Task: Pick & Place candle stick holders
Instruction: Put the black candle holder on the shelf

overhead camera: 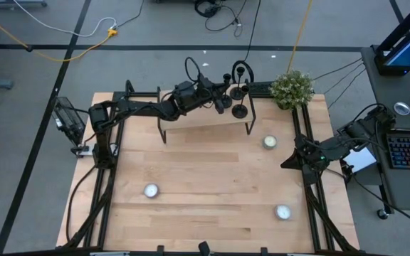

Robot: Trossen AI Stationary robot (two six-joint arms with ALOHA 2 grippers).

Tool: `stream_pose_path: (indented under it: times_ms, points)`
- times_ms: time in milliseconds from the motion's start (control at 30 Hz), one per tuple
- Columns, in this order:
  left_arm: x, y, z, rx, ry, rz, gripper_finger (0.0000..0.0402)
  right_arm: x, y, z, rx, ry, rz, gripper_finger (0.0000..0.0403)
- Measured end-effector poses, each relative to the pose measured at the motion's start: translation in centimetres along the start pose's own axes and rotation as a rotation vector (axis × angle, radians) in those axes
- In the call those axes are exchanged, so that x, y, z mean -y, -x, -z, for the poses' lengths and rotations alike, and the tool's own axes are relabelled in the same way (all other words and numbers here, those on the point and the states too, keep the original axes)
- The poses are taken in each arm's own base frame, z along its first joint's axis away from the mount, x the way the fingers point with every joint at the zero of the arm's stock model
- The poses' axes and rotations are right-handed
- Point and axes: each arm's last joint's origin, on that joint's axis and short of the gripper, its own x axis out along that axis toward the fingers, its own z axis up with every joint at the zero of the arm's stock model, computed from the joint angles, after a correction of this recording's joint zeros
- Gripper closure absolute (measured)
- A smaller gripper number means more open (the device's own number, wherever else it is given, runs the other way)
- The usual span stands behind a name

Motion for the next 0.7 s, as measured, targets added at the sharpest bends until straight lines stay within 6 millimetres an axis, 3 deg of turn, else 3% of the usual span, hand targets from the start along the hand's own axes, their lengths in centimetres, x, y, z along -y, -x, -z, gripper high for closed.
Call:
stream_pose_path:
  times_ms: [700]
  points:
    - [-0.23,-0.09,0.45,-0.024,0.006,-0.033,0.0376,-0.01,-0.01,-0.01,0.001,0.016,-0.001,0.0403]
